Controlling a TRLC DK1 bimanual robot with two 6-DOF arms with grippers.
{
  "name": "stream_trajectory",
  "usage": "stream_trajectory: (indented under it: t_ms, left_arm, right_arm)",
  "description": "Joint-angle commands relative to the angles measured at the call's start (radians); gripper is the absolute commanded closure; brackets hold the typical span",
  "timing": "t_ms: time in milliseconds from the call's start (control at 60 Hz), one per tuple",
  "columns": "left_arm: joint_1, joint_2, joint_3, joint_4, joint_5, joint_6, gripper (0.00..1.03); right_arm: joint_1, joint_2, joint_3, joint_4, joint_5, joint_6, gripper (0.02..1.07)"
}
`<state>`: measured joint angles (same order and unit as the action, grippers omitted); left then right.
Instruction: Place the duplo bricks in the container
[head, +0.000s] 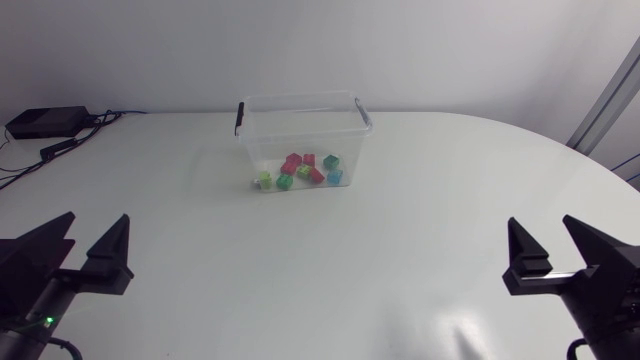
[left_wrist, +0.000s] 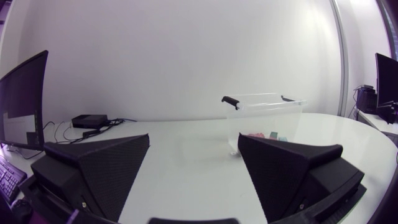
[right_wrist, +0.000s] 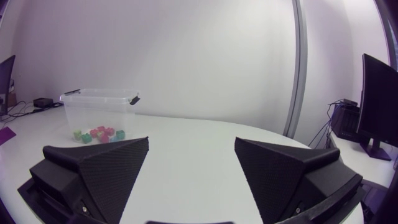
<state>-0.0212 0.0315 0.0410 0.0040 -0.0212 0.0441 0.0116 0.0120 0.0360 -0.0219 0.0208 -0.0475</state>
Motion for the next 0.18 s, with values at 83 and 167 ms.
stream_trajectory:
  t_ms: [83, 167]
  left_arm:
    - [0.021, -0.031, -0.041, -0.004, 0.021, -0.044, 0.04]
    - [0.021, -0.031, -0.041, -0.004, 0.021, -0.044, 0.04]
  right_arm:
    - [-0.012, -0.012, -0.036, 0.022, -0.021, 0.047, 0.07]
    - [-0.012, -0.012, -0.036, 0.022, -0.021, 0.047, 0.07]
